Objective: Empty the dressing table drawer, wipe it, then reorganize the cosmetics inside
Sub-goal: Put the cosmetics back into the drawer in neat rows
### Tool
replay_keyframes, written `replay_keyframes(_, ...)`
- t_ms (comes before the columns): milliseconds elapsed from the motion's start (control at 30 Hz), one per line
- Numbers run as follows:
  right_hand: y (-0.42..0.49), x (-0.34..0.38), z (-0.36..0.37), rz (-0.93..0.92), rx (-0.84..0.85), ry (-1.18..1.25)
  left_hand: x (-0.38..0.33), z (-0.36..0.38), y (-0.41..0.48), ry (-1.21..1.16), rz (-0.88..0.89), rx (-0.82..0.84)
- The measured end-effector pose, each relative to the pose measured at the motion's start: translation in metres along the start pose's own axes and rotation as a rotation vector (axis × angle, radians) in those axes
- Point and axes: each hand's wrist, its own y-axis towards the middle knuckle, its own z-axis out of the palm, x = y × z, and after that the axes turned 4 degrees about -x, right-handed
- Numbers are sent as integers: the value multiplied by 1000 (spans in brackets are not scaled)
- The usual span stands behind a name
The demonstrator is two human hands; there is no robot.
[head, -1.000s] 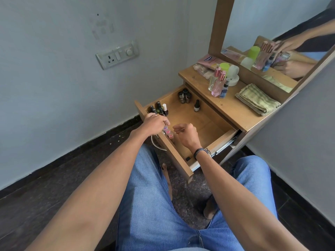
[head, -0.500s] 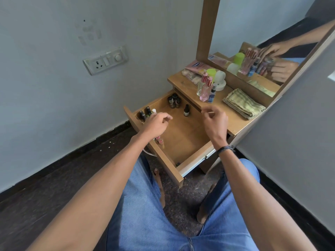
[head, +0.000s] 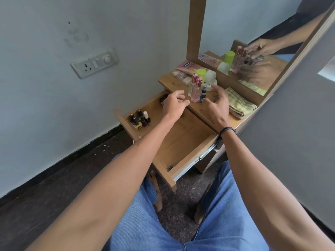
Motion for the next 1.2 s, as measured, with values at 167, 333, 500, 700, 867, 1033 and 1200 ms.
replay_keyframes(167, 3, -3, 0, -67, 62, -64, -5, 19, 7, 6, 0, -25)
replay_keyframes(333, 5, -8, 3, -112, 69, -73, -6, 28, 7, 66, -11, 5)
replay_keyframes(500, 7, -10, 8, -135, 82, -137, -7, 32, 13, 98, -21, -3)
replay_keyframes(700, 6, -14, 7, -141, 84, -138, -6, 35, 10, 62, -19, -22)
replay_keyframes(867, 5, -13, 4, -185, 111, -102, -5, 32, 4, 48, -9, -25)
replay_keyframes(1033, 0, -9, 0, -219, 164, -71, -6, 28, -4, 129, 49, -50)
replay_keyframes(1200, -10, 1, -5, -221, 223, -58, -3, 19, -13, 190, 47, -73)
